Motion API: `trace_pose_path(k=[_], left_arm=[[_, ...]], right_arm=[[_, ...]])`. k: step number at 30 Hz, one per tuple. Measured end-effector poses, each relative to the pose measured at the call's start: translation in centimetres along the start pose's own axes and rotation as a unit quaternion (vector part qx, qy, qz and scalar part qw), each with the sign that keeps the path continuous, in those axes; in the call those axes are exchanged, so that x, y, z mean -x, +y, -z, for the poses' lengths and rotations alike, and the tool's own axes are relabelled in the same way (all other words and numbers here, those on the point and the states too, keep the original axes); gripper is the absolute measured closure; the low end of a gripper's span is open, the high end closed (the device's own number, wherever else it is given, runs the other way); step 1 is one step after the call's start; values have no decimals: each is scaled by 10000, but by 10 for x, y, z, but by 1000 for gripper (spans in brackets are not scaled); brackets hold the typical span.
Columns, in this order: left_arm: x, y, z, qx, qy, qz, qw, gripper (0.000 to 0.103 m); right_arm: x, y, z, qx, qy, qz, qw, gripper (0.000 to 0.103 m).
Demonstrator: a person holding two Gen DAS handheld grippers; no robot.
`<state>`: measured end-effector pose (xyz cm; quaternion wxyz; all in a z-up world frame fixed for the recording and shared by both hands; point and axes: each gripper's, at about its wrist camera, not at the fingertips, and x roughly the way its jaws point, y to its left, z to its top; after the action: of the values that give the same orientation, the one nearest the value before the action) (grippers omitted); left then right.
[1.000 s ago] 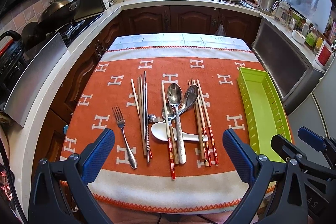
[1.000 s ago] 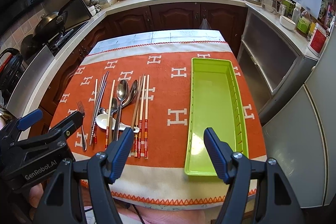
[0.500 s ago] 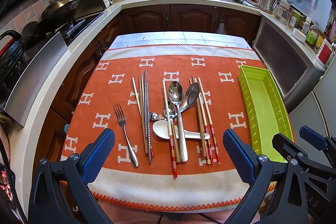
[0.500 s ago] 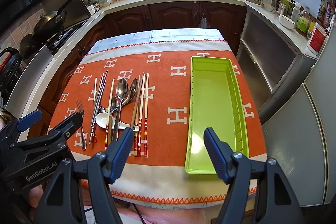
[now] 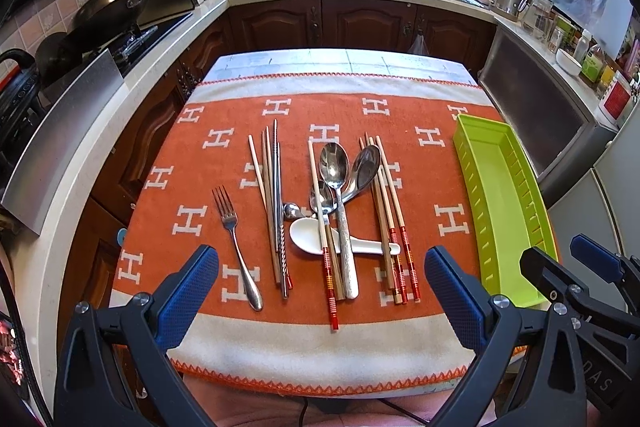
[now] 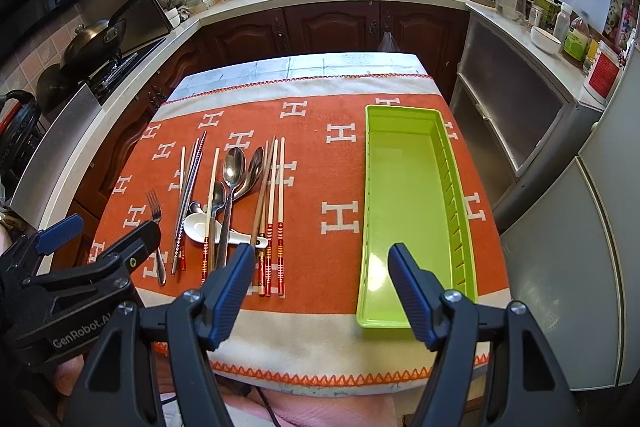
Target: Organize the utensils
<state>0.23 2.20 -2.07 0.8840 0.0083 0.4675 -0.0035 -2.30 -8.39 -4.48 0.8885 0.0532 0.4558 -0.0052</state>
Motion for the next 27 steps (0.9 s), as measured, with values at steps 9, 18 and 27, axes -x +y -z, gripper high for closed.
trace_pose_path(k=[9, 18, 27], left_arm=[[-11, 1, 1, -63, 210, -65, 9997, 1], [-13, 19, -4, 110, 123, -207, 9996, 1], [-27, 41, -10, 261, 101, -235, 9993, 1]], right_arm=[[-2, 10, -1, 80, 58, -24, 9999, 33], [-6, 13, -5, 57, 109, -64, 9999, 33], [-20, 17, -12, 60, 289, -260, 9992, 33]])
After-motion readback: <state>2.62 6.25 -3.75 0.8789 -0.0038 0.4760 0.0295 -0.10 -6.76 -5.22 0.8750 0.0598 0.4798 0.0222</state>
